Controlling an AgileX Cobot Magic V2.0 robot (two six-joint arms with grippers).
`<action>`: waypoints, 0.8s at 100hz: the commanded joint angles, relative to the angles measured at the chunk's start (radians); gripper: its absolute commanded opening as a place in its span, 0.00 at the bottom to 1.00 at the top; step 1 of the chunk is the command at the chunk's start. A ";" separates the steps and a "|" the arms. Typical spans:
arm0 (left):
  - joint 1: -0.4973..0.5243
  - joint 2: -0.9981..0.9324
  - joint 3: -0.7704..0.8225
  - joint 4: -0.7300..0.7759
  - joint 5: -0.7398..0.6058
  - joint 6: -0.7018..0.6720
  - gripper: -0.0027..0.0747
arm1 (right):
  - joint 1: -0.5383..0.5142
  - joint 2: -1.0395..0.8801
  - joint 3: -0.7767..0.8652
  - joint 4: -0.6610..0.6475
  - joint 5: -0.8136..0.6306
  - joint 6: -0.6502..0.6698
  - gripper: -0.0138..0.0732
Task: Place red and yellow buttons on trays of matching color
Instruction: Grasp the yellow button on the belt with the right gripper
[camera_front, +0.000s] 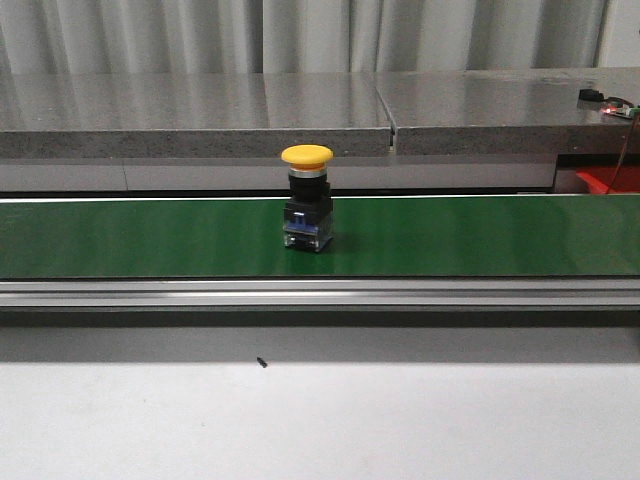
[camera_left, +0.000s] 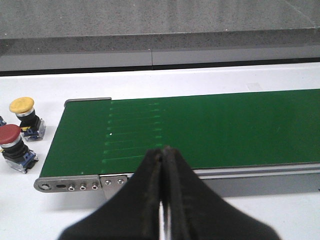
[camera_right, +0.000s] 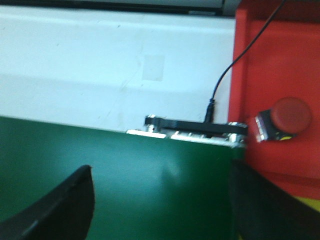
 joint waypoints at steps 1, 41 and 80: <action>-0.008 0.007 -0.025 -0.025 -0.071 -0.003 0.01 | 0.037 -0.105 0.057 0.020 -0.062 -0.019 0.80; -0.008 0.007 -0.025 -0.025 -0.071 -0.003 0.01 | 0.318 -0.193 0.283 0.021 -0.121 -0.018 0.80; -0.008 0.007 -0.025 -0.025 -0.071 -0.003 0.01 | 0.546 -0.094 0.269 0.021 -0.255 -0.018 0.80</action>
